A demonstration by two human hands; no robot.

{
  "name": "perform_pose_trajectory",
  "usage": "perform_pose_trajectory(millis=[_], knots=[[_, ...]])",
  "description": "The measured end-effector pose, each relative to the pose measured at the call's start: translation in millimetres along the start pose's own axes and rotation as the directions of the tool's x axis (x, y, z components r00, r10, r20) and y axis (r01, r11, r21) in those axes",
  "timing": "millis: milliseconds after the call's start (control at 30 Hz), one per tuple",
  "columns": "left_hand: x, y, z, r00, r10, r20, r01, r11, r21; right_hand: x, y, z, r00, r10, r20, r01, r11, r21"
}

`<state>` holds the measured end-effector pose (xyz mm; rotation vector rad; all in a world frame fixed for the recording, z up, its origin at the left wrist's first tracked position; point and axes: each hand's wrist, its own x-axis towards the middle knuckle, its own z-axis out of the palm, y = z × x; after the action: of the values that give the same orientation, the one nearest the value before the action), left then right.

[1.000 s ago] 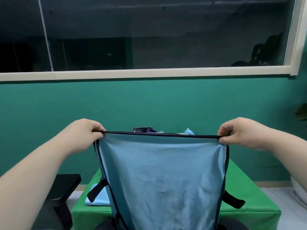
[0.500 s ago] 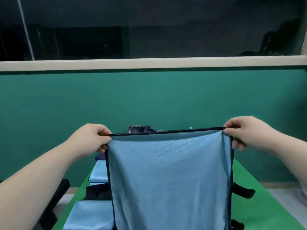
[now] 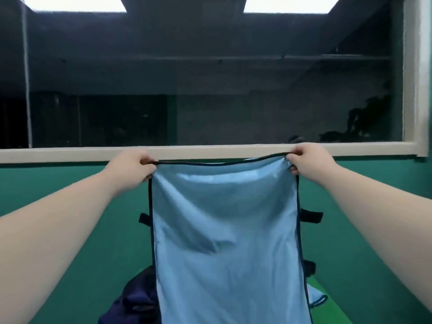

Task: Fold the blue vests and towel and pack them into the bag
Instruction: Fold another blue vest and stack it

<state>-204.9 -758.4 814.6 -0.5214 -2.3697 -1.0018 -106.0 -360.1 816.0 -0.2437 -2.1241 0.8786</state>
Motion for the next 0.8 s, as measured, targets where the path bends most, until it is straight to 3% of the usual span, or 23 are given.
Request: perform_pose_trajectory(millis=[133, 233, 400, 500, 667, 800], knots=[[-3, 30, -25, 0.981, 0.093, -0.169, -0.096, 0.995, -0.010, 12, -18, -41, 0.979, -0.140, -0.145, 0.144, 0.989, 0.015], [-43, 32, -26, 0.975, 0.127, -0.182, -0.143, 0.987, -0.078, -19, -9, -62, 0.980, -0.129, -0.151, 0.152, 0.977, 0.153], [-145, 8, 2, 0.995, 0.099, 0.025, -0.098, 0.994, -0.041, -126, 43, -80, 0.998, -0.069, 0.006, 0.069, 0.994, 0.080], [-210, -15, 19, 0.982, 0.056, 0.182, -0.054, 0.998, -0.014, -198, 79, -82, 0.982, 0.032, 0.186, -0.040, 0.998, 0.040], [-308, -50, 45, 0.936, -0.045, 0.350, 0.027, 0.998, 0.055, -298, 123, -82, 0.903, 0.198, 0.381, -0.205, 0.979, -0.023], [-372, -72, 60, 0.856, -0.131, 0.500, 0.058, 0.986, 0.159, -359, 144, -82, 0.783, 0.294, 0.548, -0.241, 0.956, -0.168]])
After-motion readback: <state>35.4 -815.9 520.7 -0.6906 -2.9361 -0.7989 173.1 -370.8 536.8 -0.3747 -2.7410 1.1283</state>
